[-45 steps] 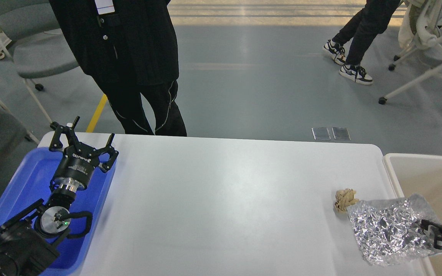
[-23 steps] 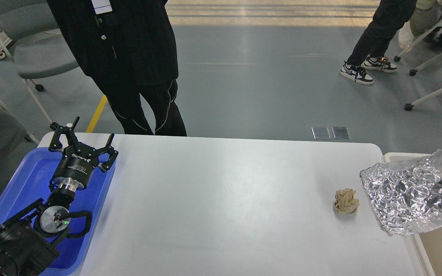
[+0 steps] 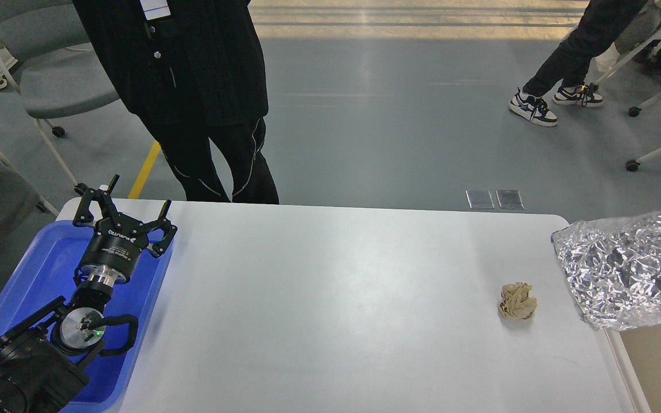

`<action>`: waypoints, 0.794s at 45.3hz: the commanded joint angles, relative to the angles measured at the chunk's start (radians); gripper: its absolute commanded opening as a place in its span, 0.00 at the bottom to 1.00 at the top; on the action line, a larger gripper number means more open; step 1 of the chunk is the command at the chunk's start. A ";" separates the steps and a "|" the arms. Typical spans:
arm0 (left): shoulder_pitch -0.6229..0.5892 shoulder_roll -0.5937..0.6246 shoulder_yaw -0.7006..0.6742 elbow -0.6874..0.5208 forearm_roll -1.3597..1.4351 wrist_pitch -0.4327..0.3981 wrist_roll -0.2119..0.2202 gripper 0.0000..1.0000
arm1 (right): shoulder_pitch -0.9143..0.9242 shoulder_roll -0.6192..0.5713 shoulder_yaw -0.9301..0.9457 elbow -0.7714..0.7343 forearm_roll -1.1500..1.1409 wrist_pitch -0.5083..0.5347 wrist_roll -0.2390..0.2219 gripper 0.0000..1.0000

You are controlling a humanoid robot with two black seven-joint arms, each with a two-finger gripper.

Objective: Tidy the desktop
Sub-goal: 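Lift the foil wad and carry it over the white bin, then release the foil wad into the white bin with the right gripper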

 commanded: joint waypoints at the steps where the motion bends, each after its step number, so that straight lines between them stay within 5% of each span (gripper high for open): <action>1: 0.000 0.000 0.000 0.000 0.000 0.000 0.000 1.00 | 0.009 -0.023 0.007 -0.021 0.114 -0.011 -0.001 0.00; 26: 0.000 0.000 0.000 0.000 0.000 0.000 0.000 1.00 | -0.006 0.020 -0.033 -0.129 0.901 -0.133 0.000 0.00; 36: 0.000 0.000 0.000 0.000 0.000 0.000 0.000 1.00 | -0.033 0.164 -0.108 -0.302 1.133 -0.150 0.000 0.00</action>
